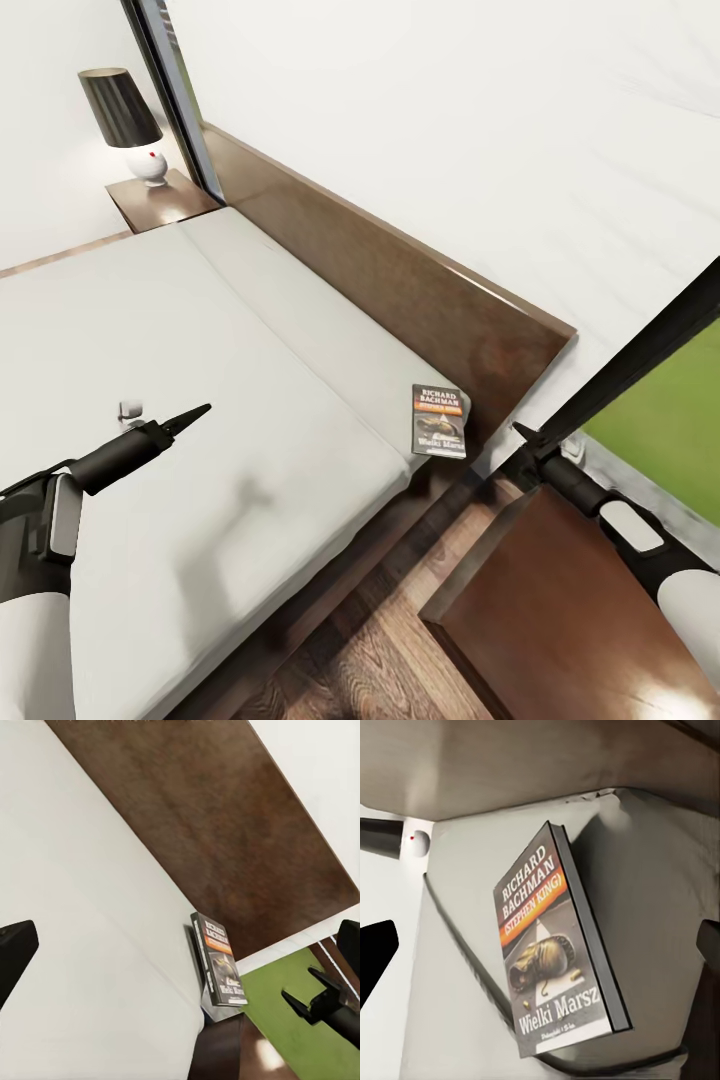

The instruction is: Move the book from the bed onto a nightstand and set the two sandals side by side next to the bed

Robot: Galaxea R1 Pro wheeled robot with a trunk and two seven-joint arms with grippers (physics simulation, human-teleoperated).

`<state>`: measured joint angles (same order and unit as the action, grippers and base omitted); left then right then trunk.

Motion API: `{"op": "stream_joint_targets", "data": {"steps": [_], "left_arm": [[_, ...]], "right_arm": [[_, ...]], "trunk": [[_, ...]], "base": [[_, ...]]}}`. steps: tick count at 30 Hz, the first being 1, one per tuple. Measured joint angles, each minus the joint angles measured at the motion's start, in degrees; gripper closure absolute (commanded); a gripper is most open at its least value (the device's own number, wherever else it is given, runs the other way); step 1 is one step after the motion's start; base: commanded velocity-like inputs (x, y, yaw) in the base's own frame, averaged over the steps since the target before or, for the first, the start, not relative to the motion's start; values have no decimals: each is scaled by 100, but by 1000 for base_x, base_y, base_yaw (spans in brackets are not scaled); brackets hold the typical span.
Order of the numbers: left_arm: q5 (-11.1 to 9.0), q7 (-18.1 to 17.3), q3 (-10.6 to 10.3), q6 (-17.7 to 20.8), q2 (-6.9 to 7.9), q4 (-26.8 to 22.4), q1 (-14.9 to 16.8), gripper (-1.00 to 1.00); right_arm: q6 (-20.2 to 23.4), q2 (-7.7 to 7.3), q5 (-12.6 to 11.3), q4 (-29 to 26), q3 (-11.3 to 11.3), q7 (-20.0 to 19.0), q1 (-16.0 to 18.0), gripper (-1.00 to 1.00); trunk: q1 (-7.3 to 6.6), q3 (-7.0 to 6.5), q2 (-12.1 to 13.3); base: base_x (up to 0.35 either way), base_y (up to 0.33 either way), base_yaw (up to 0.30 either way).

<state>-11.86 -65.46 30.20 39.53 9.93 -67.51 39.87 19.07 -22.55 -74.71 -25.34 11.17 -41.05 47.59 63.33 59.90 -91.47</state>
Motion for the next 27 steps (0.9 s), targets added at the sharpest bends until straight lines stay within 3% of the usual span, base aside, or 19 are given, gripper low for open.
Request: {"op": "stream_joint_targets", "data": {"steps": [2, 6, 8, 16, 23, 27], "left_arm": [[1, 0, 0, -2, 0, 0, 0, -100], [5, 0, -1, -5, 0, 0, 0, -100], [6, 0, -1, -2, 0, 3, 0, -100], [7, 0, 0, -2, 0, 9, 0, -100], [8, 0, 0, -6, 0, 9, 0, -100], [7, 0, 0, -5, 0, 9, 0, -100]], "right_arm": [[-12, 66, 0, 104, 8, 1, 0, -100], [-22, 440, 2, 213, 11, 1, 1, -100], [-23, 513, 0, 229, 9, 1, 1, -100], [-24, 588, 0, 236, 7, 1, 1, -100], [-24, 590, 0, 237, 7, 1, 1, -100], [-24, 590, -1, 237, 7, -2, 1, -100]], "trunk": [[0, 0, 0], [0, 0, 0], [0, 0, 0], [0, 0, 0], [153, 125, -279], [154, 126, -281]], "base": [[0, 0, 0], [0, 0, 0], [0, 0, 0], [0, 0, 0], [0, 0, 0], [0, 0, 0]]}}
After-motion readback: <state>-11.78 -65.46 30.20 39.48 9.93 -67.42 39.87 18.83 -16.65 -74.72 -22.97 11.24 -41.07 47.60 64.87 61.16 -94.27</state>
